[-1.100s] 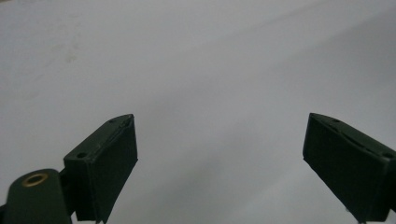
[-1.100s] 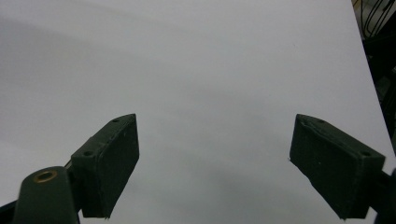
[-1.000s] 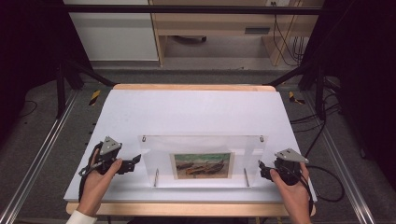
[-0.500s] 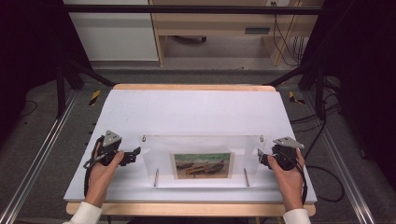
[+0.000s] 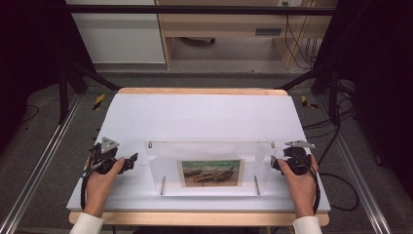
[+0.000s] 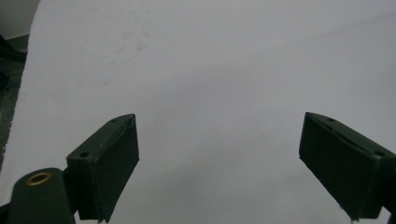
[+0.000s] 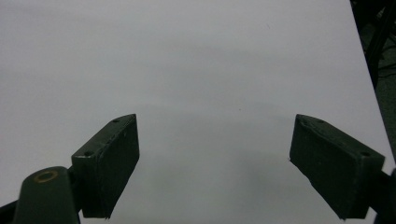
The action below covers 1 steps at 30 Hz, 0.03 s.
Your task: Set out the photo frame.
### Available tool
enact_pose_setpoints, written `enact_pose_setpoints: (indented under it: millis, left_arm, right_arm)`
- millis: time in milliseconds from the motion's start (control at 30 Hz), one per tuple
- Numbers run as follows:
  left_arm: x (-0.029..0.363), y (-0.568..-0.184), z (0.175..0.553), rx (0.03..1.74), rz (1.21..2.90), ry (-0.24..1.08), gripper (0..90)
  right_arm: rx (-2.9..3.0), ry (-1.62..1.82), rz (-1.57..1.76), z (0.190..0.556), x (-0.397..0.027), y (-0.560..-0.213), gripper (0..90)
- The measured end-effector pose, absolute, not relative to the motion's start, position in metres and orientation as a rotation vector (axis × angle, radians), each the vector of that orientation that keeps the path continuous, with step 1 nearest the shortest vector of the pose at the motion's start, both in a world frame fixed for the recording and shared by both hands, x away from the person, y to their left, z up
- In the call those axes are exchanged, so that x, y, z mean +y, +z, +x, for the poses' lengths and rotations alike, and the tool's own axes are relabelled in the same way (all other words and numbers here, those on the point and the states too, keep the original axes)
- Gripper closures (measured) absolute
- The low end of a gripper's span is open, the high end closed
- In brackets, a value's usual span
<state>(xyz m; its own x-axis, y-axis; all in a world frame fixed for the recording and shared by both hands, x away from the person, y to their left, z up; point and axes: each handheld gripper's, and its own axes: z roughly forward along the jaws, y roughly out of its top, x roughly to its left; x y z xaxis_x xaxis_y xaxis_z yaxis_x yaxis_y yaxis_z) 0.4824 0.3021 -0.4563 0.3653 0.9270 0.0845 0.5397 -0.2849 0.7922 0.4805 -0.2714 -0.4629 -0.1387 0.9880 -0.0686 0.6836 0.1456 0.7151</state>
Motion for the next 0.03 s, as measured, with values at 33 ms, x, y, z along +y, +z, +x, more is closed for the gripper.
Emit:
enact_pose_setpoints:
  millis: [33]
  left_arm:
    - [0.3015, -0.4565, 0.4816, 1.263, 1.954, 0.741, 11.2]
  right_arm:
    - [1.884, 0.733, 1.579, 0.4789, -0.2727, -0.4627, 16.1]
